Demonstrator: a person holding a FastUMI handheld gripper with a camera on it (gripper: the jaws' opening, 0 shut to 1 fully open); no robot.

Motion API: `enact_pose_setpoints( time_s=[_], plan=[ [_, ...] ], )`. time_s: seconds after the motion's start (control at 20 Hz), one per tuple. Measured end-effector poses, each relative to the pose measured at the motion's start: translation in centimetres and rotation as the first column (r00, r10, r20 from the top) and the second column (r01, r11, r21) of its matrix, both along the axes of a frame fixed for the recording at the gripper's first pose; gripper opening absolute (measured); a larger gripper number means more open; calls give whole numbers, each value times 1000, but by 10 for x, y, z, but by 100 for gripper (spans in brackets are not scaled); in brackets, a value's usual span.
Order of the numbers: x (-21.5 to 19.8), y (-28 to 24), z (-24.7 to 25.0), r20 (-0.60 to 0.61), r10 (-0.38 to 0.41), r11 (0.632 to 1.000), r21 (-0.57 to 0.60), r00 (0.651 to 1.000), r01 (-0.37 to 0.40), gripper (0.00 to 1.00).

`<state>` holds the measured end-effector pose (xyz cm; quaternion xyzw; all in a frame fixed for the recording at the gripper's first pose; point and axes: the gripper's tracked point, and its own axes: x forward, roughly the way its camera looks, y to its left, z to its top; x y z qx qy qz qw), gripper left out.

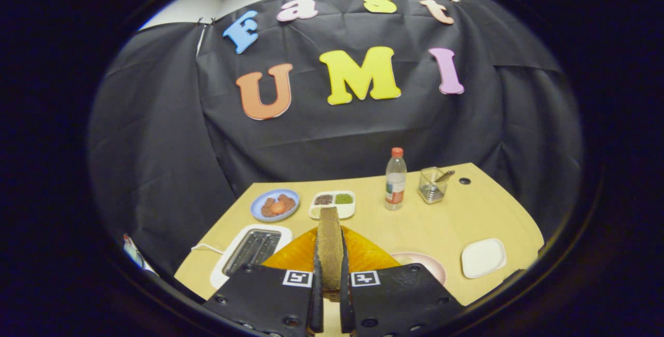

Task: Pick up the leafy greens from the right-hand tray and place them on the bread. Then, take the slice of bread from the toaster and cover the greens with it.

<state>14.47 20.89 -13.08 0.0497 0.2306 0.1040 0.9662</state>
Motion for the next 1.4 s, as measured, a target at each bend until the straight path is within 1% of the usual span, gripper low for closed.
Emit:
enact_pose_setpoints(
  time_s=[0.15, 0.25, 0.45, 0.65, 0.85, 1.0, 1.15, 1.25, 1.4],
  plan=[
    [5, -21, -36, -47, -24, 1000, 8, 999, 25, 12],
    [9, -31, -60, -76, -39, 999, -7, 996, 38, 12],
    [8, -37, -98, -125, -34, 999, -19, 992, 32, 13],
    [8, -44, -118, -162, -26, 1000, 12, 986, 28, 13],
    [11, -56, -135, -198, -29, 998, 56, 980, 41, 13],
    [14, -72, -151, -217, -35, 998, 35, 976, 43, 13],
    [18, -75, -160, -209, 26, 998, 59, 978, -14, 13],
    [18, -71, -155, -189, 92, 988, 141, 978, -66, 13],
    [19, -73, -145, -184, 138, 957, 277, 973, -84, 13]
  ],
)
